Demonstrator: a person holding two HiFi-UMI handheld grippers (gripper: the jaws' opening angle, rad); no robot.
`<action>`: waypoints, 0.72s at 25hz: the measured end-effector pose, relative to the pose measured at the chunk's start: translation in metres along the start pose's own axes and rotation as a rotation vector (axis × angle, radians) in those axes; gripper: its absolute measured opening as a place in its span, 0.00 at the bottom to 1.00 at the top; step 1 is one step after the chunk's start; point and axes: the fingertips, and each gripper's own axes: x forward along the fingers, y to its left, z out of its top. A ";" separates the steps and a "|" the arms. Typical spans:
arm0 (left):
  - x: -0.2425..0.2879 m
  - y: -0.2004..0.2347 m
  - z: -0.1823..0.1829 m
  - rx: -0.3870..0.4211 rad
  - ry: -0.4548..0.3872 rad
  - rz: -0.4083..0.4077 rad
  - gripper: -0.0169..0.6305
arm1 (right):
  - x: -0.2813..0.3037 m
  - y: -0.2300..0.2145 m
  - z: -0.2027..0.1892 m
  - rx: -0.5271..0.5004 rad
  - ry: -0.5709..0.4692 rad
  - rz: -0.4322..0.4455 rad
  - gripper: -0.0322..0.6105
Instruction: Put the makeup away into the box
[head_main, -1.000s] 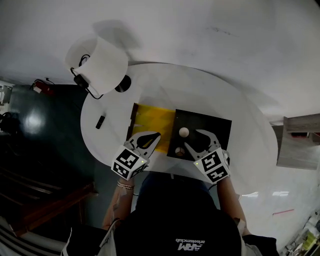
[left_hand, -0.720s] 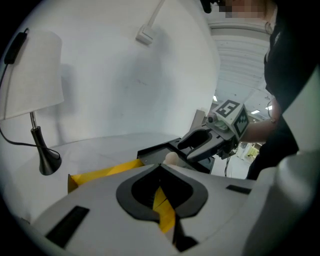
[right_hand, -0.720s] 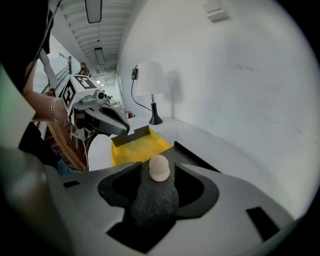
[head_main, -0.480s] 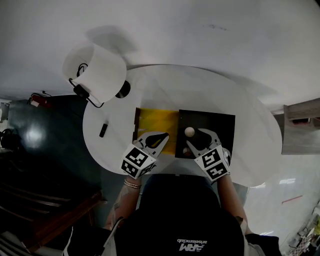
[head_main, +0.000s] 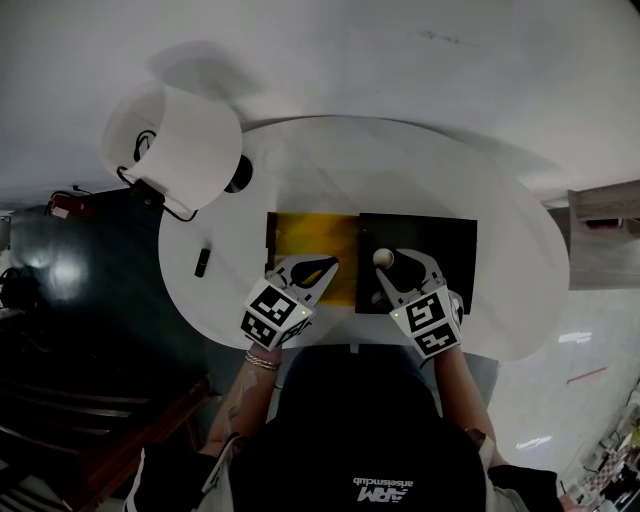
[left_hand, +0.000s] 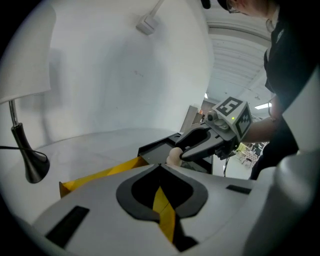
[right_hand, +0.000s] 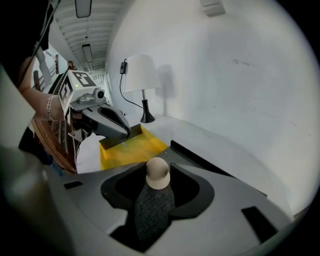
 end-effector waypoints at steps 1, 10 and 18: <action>0.002 0.001 -0.001 -0.003 0.003 -0.004 0.05 | 0.001 0.000 0.001 -0.003 -0.003 0.003 0.30; 0.008 -0.002 -0.007 -0.012 0.006 -0.040 0.05 | 0.003 0.002 -0.002 -0.022 0.008 -0.014 0.25; 0.002 0.000 -0.007 -0.018 0.006 -0.046 0.05 | -0.002 0.000 0.006 -0.028 0.000 -0.045 0.24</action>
